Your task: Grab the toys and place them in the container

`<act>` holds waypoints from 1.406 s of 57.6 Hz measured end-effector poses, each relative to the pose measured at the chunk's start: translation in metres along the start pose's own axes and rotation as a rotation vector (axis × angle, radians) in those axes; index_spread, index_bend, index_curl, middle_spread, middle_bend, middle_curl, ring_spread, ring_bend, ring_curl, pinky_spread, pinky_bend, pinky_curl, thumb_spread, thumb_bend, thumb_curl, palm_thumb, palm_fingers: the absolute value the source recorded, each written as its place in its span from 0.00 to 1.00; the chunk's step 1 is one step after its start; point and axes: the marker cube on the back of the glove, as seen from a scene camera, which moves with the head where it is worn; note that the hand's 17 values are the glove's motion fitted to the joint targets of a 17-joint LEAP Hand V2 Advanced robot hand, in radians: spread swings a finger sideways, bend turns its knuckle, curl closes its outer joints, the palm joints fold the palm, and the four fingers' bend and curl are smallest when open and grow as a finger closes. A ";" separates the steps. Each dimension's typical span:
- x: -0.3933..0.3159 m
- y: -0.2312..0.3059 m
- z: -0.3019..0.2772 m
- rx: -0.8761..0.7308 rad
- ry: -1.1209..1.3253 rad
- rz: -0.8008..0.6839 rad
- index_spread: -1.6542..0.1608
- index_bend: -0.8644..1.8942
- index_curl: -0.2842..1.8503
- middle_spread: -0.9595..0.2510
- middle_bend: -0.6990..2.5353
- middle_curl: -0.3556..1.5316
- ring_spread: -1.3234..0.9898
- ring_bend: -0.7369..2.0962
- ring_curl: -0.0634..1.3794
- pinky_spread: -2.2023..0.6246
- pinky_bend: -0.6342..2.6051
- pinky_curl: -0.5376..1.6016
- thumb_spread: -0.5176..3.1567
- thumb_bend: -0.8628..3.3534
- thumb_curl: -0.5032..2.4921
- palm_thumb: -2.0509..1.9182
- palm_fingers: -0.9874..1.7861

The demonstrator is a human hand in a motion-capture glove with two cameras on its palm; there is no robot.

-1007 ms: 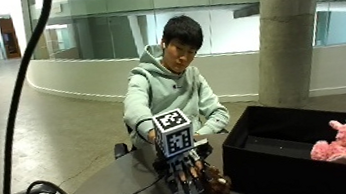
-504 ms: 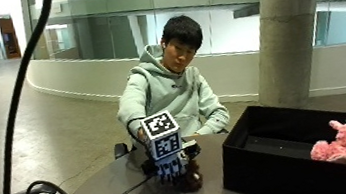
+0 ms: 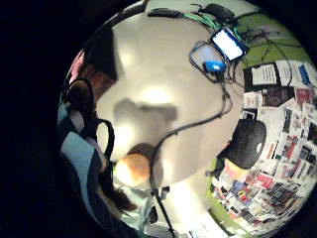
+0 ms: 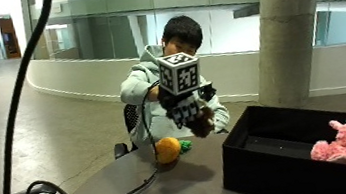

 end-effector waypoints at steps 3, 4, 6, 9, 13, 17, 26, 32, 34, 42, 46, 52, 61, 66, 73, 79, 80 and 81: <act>-0.022 0.001 -0.016 0.020 0.012 -0.044 0.68 0.62 0.45 0.59 0.57 0.67 0.41 0.75 0.48 0.64 0.52 0.50 0.23 0.24 0.50 0.71 0.73; -0.030 0.002 -0.020 0.039 0.016 -0.055 0.68 0.62 0.46 0.59 0.57 0.67 0.41 0.75 0.49 0.64 0.52 0.50 0.23 0.24 0.51 0.71 0.73; -0.043 0.001 -0.028 0.093 0.027 -0.077 0.68 0.63 0.47 0.59 0.57 0.67 0.41 0.75 0.49 0.64 0.52 0.50 0.22 0.24 0.51 0.71 0.72; -0.063 -0.002 -0.042 0.214 0.036 -0.121 0.67 0.63 0.49 0.59 0.58 0.68 0.41 0.76 0.50 0.64 0.52 0.51 0.21 0.24 0.52 0.71 0.72; -0.101 -0.003 -0.060 0.449 -0.004 -0.187 0.67 0.62 0.51 0.59 0.58 0.68 0.41 0.76 0.51 0.64 0.53 0.51 0.19 0.24 0.53 0.71 0.71; -0.133 -0.008 -0.068 0.651 -0.047 -0.237 0.67 0.61 0.53 0.59 0.58 0.69 0.41 0.76 0.51 0.64 0.54 0.52 0.19 0.24 0.53 0.70 0.68; -0.178 -0.031 -0.052 0.705 -0.091 -0.285 0.66 0.55 0.56 0.58 0.57 0.69 0.42 0.77 0.52 0.64 0.56 0.52 0.20 0.23 0.54 0.70 0.62; -0.194 -0.058 -0.024 0.391 -0.072 -0.282 0.66 0.49 0.58 0.58 0.55 0.69 0.42 0.76 0.51 0.65 0.57 0.52 0.23 0.22 0.54 0.69 0.54; -0.197 -0.062 -0.014 0.218 -0.076 -0.257 0.68 0.45 0.57 0.58 0.52 0.67 0.42 0.75 0.51 0.65 0.58 0.52 0.25 0.22 0.54 0.69 0.47; -0.205 -0.057 0.017 -0.113 0.032 -0.256 0.73 0.35 0.46 0.71 0.32 0.53 0.51 0.45 0.35 0.74 0.53 0.48 0.37 0.22 0.52 0.65 0.12; -0.199 -0.050 0.016 -0.142 0.034 -0.263 0.75 0.34 0.42 0.74 0.28 0.50 0.53 0.38 0.29 0.75 0.49 0.46 0.41 0.22 0.50 0.64 0.17; -0.184 -0.033 0.007 -0.138 0.011 -0.262 0.77 0.34 0.37 0.76 0.25 0.46 0.55 0.34 0.25 0.77 0.45 0.43 0.45 0.22 0.47 0.63 0.22; -0.149 0.015 -0.006 -0.084 0.018 -0.231 0.78 0.34 0.32 0.77 0.25 0.41 0.56 0.32 0.24 0.78 0.42 0.42 0.49 0.21 0.43 0.61 0.24; -0.107 0.031 -0.010 -0.069 0.022 -0.244 0.78 0.34 0.30 0.77 0.26 0.40 0.56 0.32 0.23 0.78 0.41 0.41 0.50 0.20 0.40 0.60 0.26; -0.054 0.080 0.011 -0.075 0.089 -0.182 0.78 0.35 0.28 0.77 0.26 0.38 0.57 0.31 0.22 0.78 0.40 0.41 0.52 0.20 0.38 0.60 0.27; -0.024 0.116 0.038 -0.096 0.112 -0.161 0.78 0.35 0.27 0.77 0.26 0.37 0.56 0.31 0.21 0.78 0.40 0.41 0.52 0.20 0.36 0.59 0.28; -0.016 0.115 0.040 -0.103 0.114 -0.160 0.78 0.35 0.27 0.77 0.26 0.37 0.56 0.31 0.21 0.78 0.40 0.41 0.52 0.20 0.36 0.59 0.28; -0.008 0.113 0.043 -0.108 0.117 -0.160 0.78 0.35 0.27 0.77 0.26 0.37 0.56 0.31 0.21 0.78 0.40 0.41 0.52 0.20 0.36 0.59 0.28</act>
